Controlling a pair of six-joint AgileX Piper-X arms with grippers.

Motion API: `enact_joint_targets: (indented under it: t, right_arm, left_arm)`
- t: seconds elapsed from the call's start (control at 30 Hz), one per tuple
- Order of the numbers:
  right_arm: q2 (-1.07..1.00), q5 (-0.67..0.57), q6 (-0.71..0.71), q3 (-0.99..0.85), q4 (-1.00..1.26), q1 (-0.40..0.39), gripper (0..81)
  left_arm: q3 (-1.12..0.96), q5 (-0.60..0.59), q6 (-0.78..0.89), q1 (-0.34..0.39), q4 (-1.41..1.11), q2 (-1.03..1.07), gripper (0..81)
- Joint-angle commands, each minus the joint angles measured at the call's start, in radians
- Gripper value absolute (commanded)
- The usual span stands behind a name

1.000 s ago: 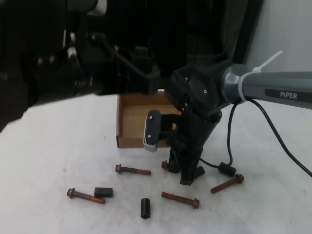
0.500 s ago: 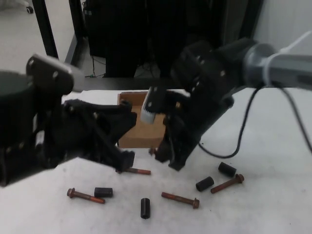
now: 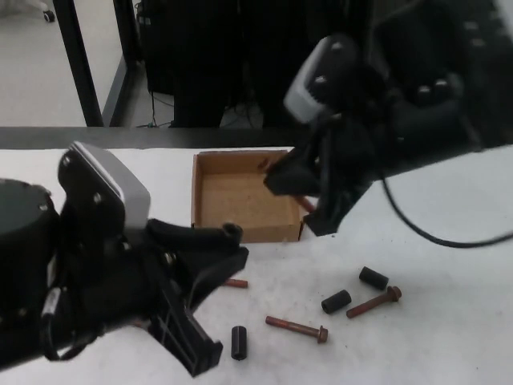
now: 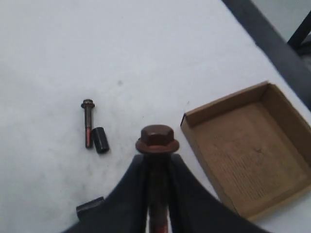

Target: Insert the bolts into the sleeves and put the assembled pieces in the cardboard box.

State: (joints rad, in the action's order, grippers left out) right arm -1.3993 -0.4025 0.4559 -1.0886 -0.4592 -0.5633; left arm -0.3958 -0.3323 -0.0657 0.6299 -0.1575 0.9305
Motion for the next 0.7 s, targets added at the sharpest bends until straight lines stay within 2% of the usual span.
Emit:
enact_joint_targets:
  t: [0.0, 0.2, 0.4, 0.57, 0.67]
  right_arm:
    - [0.063, -0.015, -0.034, 0.042, 0.075, 0.000, 0.2]
    - [0.204, -0.015, -0.199, 0.218, 0.367, 0.000, 0.2]
    - [0.260, -0.085, -0.394, 0.404, 0.725, -0.007, 0.2]
    - [0.253, -0.066, -0.552, 0.593, 1.130, -0.056, 0.2]
    - [0.239, -0.060, -0.592, 0.658, 1.251, -0.094, 0.2]
  left_arm:
    - [0.015, 0.015, -0.016, 0.014, -0.009, -0.013, 0.8]
    - [0.121, 0.026, 0.094, 0.023, -0.226, -0.015, 0.8]
    - [0.214, 0.049, 0.039, 0.045, -0.287, -0.017, 0.8]
    - [0.262, 0.046, 0.016, 0.047, -0.384, -0.010, 0.8]
    - [0.266, 0.051, 0.013, 0.045, -0.414, 0.025, 0.8]
